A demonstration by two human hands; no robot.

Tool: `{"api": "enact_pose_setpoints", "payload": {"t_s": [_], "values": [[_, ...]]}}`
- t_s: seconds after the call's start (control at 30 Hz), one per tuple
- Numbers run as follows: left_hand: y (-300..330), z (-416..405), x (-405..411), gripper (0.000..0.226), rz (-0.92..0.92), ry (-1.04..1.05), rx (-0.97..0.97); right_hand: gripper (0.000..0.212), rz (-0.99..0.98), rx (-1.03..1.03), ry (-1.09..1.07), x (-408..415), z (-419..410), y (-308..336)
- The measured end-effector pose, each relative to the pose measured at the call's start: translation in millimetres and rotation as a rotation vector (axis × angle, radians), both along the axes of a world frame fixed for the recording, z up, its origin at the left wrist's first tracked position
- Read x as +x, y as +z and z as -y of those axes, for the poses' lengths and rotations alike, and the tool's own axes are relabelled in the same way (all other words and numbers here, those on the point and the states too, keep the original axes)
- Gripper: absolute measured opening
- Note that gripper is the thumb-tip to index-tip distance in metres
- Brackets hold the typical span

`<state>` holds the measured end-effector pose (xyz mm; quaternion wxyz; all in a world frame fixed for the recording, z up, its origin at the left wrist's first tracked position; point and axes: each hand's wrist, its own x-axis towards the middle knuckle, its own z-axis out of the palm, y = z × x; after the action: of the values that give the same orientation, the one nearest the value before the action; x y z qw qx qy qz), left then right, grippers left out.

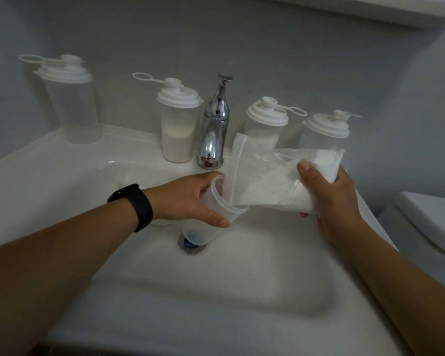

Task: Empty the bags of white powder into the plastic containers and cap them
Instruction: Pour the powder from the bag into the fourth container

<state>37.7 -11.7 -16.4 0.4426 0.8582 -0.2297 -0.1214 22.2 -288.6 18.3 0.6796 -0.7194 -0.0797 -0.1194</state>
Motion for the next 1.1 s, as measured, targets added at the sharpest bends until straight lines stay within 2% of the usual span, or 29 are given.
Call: {"api": "enact_pose_setpoints", "payload": {"t_s": [0.63, 0.8, 0.97, 1.1], "values": [[-2.2, -2.2, 1.3, 0.090, -0.007, -0.016, 0.005, 0.055, 0.023, -0.043, -0.018, -3.1, 1.7, 4.5], [0.1, 0.0, 0.4, 0.088, 0.002, -0.007, 0.001, 0.038, 0.033, -0.046, -0.019, -2.4, 2.8, 5.2], [-0.1, -1.0, -0.2, 0.086, -0.001, -0.006, 0.005, 0.053, 0.035, -0.049, -0.017, -1.2, 3.4, 4.4], [0.3, -1.3, -0.4, 0.086, -0.006, -0.009, 0.001, 0.040, 0.038, -0.056, -0.020, 0.5, 4.7, 3.9]]}}
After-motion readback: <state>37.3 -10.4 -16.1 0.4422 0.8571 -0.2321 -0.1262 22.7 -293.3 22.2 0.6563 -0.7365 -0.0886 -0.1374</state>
